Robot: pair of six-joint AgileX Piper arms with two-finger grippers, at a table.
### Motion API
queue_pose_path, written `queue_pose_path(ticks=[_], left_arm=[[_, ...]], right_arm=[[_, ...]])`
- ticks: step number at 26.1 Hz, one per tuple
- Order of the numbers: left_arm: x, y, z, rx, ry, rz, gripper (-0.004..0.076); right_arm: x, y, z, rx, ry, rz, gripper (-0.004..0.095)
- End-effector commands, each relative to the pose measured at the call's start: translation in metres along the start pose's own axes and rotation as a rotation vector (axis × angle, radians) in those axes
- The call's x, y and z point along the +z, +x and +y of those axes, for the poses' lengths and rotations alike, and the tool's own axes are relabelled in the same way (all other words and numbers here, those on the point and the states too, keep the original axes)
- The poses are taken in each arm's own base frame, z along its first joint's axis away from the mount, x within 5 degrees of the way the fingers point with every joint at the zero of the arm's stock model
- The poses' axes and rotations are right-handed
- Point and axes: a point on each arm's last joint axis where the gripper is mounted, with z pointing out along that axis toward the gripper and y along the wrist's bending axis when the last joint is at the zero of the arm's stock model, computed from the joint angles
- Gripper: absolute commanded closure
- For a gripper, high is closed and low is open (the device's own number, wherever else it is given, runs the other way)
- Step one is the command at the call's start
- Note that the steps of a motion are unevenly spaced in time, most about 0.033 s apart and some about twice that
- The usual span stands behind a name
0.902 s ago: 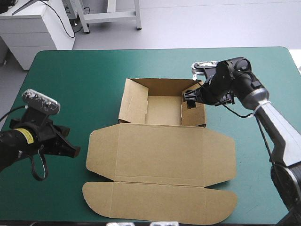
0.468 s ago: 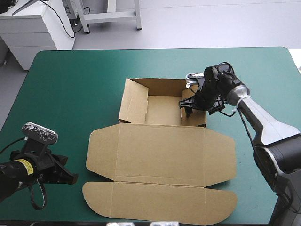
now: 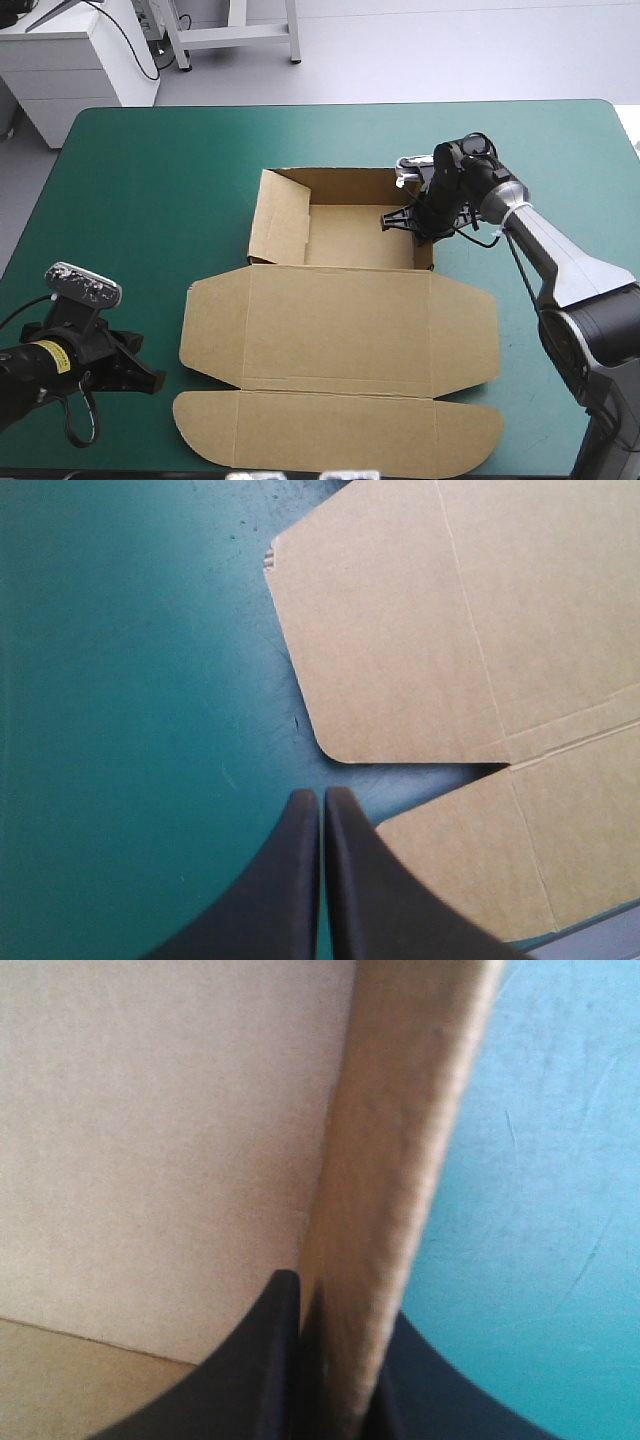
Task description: Fold the box
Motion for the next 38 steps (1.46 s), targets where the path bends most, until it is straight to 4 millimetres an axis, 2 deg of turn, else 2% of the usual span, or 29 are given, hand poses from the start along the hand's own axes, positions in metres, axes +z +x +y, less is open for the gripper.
queue_pose_path(ticks=[1,7,11,15,16,18,23,25,29,31,36,38], left_arm=[[-0.006,0.0,-0.001,-0.016,0.01,0.014,0.073],[-0.006,0.0,-0.001,-0.01,0.01,0.014,0.073],[-0.006,0.0,-0.001,-0.016,0.01,0.012,0.073],[-0.006,0.0,-0.001,-0.01,0.01,0.012,0.073],[-0.006,0.0,-0.001,-0.01,0.01,0.014,0.073],[-0.006,0.0,-0.001,-0.01,0.01,0.014,0.073],[-0.006,0.0,-0.001,-0.01,0.01,0.014,0.073],[-0.006,0.0,-0.001,-0.01,0.009,0.014,0.073],[-0.006,0.0,-0.001,-0.01,0.009,0.014,0.0732],[-0.006,0.0,-0.001,-0.01,0.009,0.014,0.0732],[-0.006,0.0,-0.001,0.002,0.009,0.014,0.0732],[-0.006,0.0,-0.001,0.007,0.009,0.014,0.0732]], right_arm=[[-0.029,-0.002,0.003,-0.012,-0.021,-0.08,0.0926],[-0.037,-0.004,0.001,-0.066,0.0,-0.077,0.0928],[-0.06,-0.013,-0.002,-0.088,0.05,-0.151,0.0928],[-0.09,-0.024,-0.019,-0.067,0.103,-0.237,0.0928],[-0.103,-0.029,-0.035,-0.027,0.117,-0.277,0.0928],[-0.114,-0.033,-0.053,0.019,0.134,-0.31,0.0928],[-0.13,-0.034,-0.105,0.141,0.187,-0.359,0.0928],[-0.132,-0.027,-0.163,0.283,0.243,-0.359,0.0928],[-0.137,-0.007,-0.237,0.494,0.269,-0.37,0.0928],[-0.136,0.004,-0.267,0.579,0.266,-0.37,0.0928],[-0.13,0.019,-0.303,0.698,0.269,-0.353,0.0928],[-0.127,0.022,-0.307,0.712,0.268,-0.331,0.0928]])
